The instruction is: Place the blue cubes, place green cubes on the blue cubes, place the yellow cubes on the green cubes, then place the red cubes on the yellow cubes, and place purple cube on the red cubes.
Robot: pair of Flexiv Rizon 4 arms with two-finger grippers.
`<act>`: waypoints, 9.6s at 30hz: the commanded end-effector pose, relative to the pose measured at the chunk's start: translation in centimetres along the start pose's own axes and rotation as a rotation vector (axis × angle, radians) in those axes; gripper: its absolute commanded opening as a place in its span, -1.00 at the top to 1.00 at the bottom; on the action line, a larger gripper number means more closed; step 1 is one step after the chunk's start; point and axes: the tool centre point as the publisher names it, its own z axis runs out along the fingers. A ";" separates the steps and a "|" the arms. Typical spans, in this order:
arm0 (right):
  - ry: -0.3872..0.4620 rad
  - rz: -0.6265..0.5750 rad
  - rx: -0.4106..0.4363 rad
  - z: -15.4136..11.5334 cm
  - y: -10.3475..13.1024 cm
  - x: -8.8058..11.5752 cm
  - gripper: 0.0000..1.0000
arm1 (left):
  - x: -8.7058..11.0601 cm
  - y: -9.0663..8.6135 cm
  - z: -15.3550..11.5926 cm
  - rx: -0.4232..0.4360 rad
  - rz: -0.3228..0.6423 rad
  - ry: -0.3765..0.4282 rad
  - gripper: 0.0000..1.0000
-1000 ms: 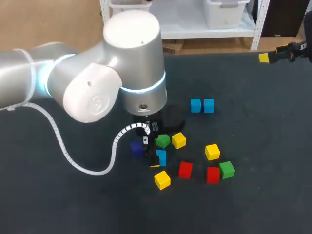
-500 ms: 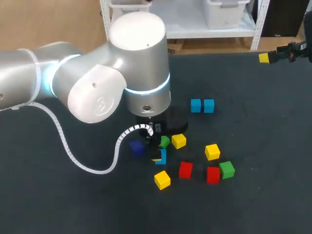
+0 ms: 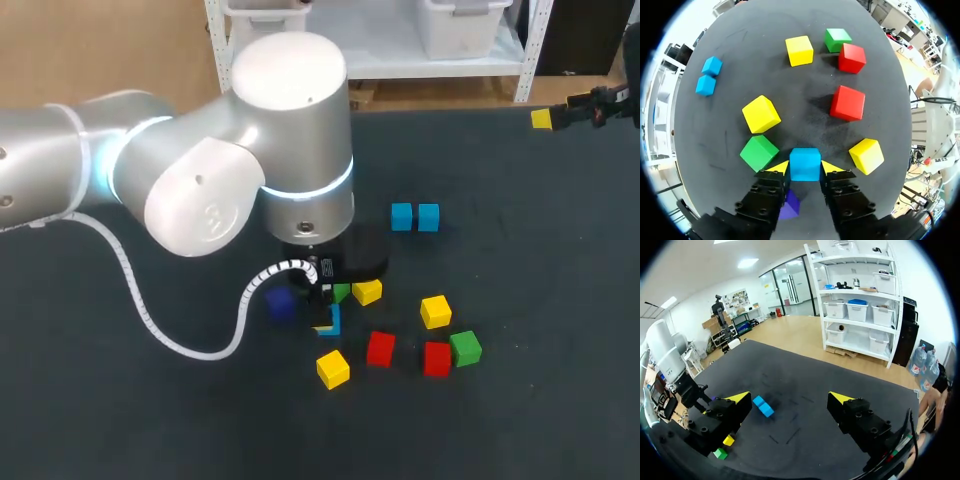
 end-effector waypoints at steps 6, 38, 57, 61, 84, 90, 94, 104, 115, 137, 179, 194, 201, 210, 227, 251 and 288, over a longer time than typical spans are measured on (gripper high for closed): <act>-0.003 -0.001 -0.003 0.0 -0.1 0.0 -1.00 | 0.2 0.0 -1.1 -0.009 0.000 0.015 1.00; -0.003 -0.001 -0.003 0.0 -0.1 0.0 -1.00 | -2.4 14.5 -4.6 0.130 0.104 0.140 1.00; -0.003 -0.001 -0.003 0.0 -0.1 0.0 -1.00 | -5.3 18.1 -2.8 0.149 -0.005 0.149 1.00; -0.003 -0.001 -0.003 0.0 -0.1 0.0 -1.00 | -5.9 18.0 -2.4 0.142 -0.010 0.145 1.00; -0.003 -0.001 -0.003 0.0 -0.1 0.0 -1.00 | -7.3 17.3 -0.8 0.120 -0.059 0.069 1.00; -0.003 -0.001 -0.003 0.0 -0.1 0.0 -1.00 | -7.3 17.7 -0.4 0.124 -0.058 0.066 1.00; -0.003 -0.001 -0.003 0.0 -0.1 0.0 -1.00 | -7.2 18.0 -0.3 0.126 -0.058 0.059 1.00; -0.003 -0.001 -0.003 0.0 -0.1 0.0 -1.00 | -7.5 18.4 -0.3 0.119 -0.049 0.053 1.00; -0.003 -0.001 -0.003 0.0 -0.1 0.0 -1.00 | -7.8 18.6 0.2 0.128 -0.044 0.052 0.99; -0.003 -0.001 -0.003 0.0 -0.1 0.0 -1.00 | -8.0 19.1 0.5 0.104 -0.042 0.048 0.89; -0.003 -0.001 -0.003 0.0 -0.1 0.0 -1.00 | -6.9 15.2 -1.1 0.113 -0.054 0.071 -1.00; -0.003 -0.001 -0.003 0.0 -0.1 0.0 -1.00 | -6.5 14.9 -1.2 0.137 -0.021 0.085 -1.00; -0.003 -0.001 -0.003 0.0 -0.1 0.0 -1.00 | -6.6 15.7 -0.9 0.145 -0.012 0.093 -1.00; -0.003 -0.001 -0.003 0.0 -0.1 0.0 -1.00 | -7.2 17.1 -0.5 0.132 -0.083 0.102 -1.00; -0.003 -0.001 -0.003 0.0 -0.1 0.0 -1.00 | -7.4 18.0 0.3 0.079 -0.132 0.086 -1.00; -0.003 -0.001 -0.003 0.0 -0.1 0.0 -1.00 | -7.2 18.0 0.7 0.033 -0.120 0.129 1.00; -0.003 -0.001 -0.003 0.0 -0.1 0.0 -1.00 | -6.9 19.2 0.6 0.025 0.010 0.119 1.00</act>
